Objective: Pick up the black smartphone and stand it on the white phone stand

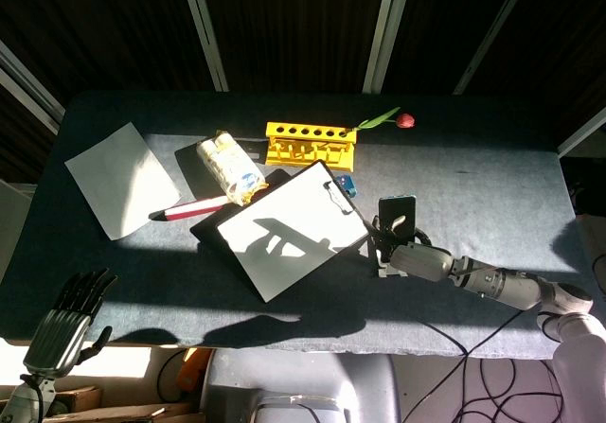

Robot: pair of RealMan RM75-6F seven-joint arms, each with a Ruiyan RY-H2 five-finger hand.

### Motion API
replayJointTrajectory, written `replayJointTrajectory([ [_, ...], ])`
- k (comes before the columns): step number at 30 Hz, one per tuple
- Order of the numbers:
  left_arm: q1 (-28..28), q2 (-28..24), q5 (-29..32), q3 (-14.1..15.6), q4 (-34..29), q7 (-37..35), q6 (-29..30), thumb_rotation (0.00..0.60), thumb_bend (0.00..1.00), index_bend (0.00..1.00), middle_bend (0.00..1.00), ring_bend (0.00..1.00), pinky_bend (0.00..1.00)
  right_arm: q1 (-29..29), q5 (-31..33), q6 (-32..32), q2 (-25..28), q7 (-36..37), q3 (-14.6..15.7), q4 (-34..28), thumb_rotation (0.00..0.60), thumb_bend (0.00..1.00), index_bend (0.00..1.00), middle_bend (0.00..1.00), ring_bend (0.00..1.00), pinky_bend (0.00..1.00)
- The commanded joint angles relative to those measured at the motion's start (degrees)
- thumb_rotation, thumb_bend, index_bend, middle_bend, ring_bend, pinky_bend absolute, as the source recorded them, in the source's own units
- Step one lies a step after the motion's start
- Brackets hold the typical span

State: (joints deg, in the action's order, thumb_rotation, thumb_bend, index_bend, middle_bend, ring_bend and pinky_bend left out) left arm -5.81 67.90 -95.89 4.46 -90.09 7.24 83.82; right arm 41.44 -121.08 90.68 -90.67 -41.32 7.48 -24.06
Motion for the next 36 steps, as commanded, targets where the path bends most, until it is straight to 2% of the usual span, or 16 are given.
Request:
replayJointTrajectory([
  [1, -0.02, 0.02, 0.11, -0.02, -0.03, 0.06, -0.12, 0.6, 0.37, 0.0, 0.0, 0.0, 0.0, -1.34, 1.12, 1.6, -2.21, 1.33, 0.6, 3.23, 0.6, 0.36, 0.87, 0.67, 0.6, 0.19],
  [13, -0.13, -0.09, -0.77, 0.47, -0.23, 0.02, -0.18, 0.6, 0.37, 0.0, 0.0, 0.0, 0.0, -3.34, 4.24, 2.58, -5.46, 0.61, 1.76, 9.51, 0.6, 0.36, 0.86, 0.67, 0.6, 0.19],
  [27, 0.26, 0.07, -1.72, 0.79, 0.02, 0.64, 0.7, 0.6, 0.37, 0.0, 0.0, 0.0, 0.0, -3.8, 7.18, 0.56, -8.85, -0.57, 2.8, 11.23, 0.6, 0.36, 0.83, 0.67, 0.6, 0.17],
  [36, 0.31, 0.1, -1.71, 0.79, -0.07, 0.79, 0.69, 0.6, 0.37, 0.0, 0.0, 0.0, 0.0, -3.58, 7.04, 0.66, -9.59, -0.17, 4.81, 12.13, 0.6, 0.36, 0.83, 0.67, 0.6, 0.17],
])
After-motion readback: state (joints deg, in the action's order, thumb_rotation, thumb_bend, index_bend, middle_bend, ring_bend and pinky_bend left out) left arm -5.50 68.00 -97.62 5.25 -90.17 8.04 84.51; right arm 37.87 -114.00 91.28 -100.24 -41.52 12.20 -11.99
